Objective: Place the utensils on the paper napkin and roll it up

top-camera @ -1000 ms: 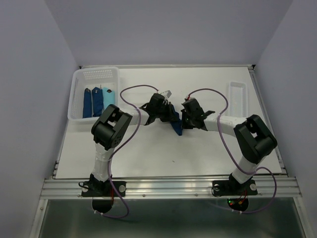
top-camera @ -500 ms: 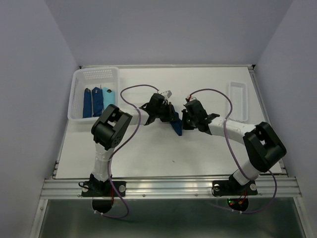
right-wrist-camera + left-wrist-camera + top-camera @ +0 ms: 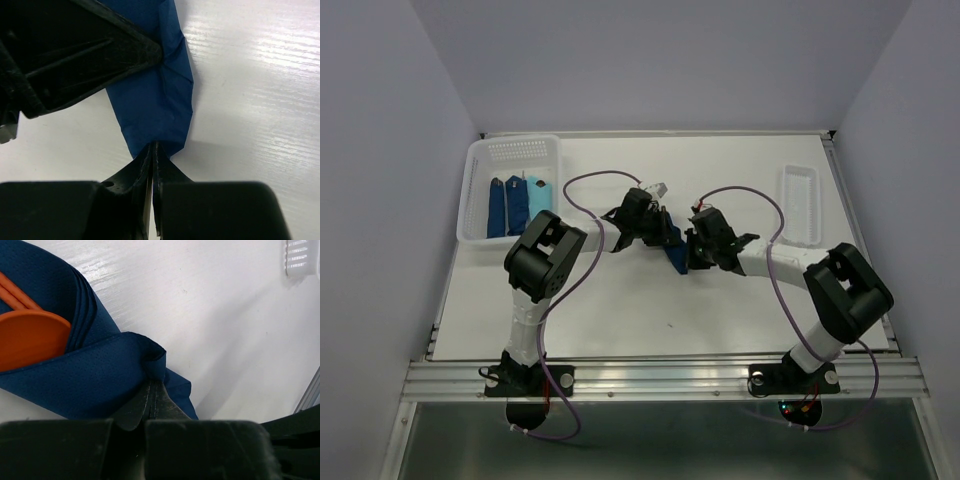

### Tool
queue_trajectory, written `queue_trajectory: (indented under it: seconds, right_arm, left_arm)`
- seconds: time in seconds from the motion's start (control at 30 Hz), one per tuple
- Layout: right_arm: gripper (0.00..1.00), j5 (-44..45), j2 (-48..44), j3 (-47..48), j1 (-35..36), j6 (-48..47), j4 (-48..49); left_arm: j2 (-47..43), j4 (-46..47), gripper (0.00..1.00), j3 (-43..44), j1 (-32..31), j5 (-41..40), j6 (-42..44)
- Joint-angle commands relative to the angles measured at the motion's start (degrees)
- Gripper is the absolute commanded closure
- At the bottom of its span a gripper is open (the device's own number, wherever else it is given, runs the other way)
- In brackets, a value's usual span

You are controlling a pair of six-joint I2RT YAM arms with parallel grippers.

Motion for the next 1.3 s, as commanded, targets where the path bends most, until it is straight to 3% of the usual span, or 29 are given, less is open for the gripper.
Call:
queue_trajectory:
  seconds: [0.0,0.47,0.57,0.6,0.67,0.7,0.77,0.8,0.87,0.97,1.0,1.27]
  right_arm:
    - [0.94,-0.4,1.9,-1.9,0.5,0.2,1.6]
    - [0.94,1.1,6.9,-3.8,1.5,3.0,2.2]
    - [0.95,1.8,6.9,-4.2,1.5,4.2,2.3]
    - [0.95,2.1,6.8,-4.4,1.5,4.3,2.4]
    - [0.94,2.2,6.8,-4.5,1.5,4.5,2.5]
    - [0.95,2.3,6.7,-4.5,1.5,4.6,2.5]
    - [0.95,2.6,6.6,-4.5,1.5,4.8,2.5]
    - [0.95,2.6,6.6,-4.5,1.5,4.8,2.4]
    - [0.95,2.9,6.4,-4.5,1.5,4.9,2.5]
    - [0.95,3.0,6.1,-4.3,1.5,5.0,2.5]
    - [0.95,3.0,5.9,-4.3,1.5,5.0,2.5]
    - [0.95,3.3,5.4,-4.3,1.5,5.1,2.3]
  left_arm:
    - [-1.3,-4.4,1.00,-0.2,0.4,-1.0,2.4]
    - [-4.5,-7.4,1.00,3.6,0.4,-1.5,4.8]
    - [-7.5,-10.6,0.91,6.0,0.4,-4.0,6.8]
    - [-8.0,-11.3,0.80,7.4,0.4,-4.6,7.7]
    - [-8.9,-12.8,0.71,8.7,0.4,-6.5,8.5]
    - [-9.6,-13.9,0.57,9.1,0.5,-7.8,8.9]
    - [-10.3,-14.6,0.43,9.9,0.8,-8.8,9.3]
    - [-10.4,-14.6,0.43,9.9,1.0,-9.0,9.3]
    - [-10.5,-14.6,0.44,9.7,1.5,-8.8,9.2]
    - [-9.4,-14.4,0.78,9.7,1.8,-7.6,9.1]
    - [-8.3,-14.2,1.00,9.6,1.9,-6.2,8.7]
    - [-3.9,-9.2,1.00,7.0,1.9,0.2,4.8]
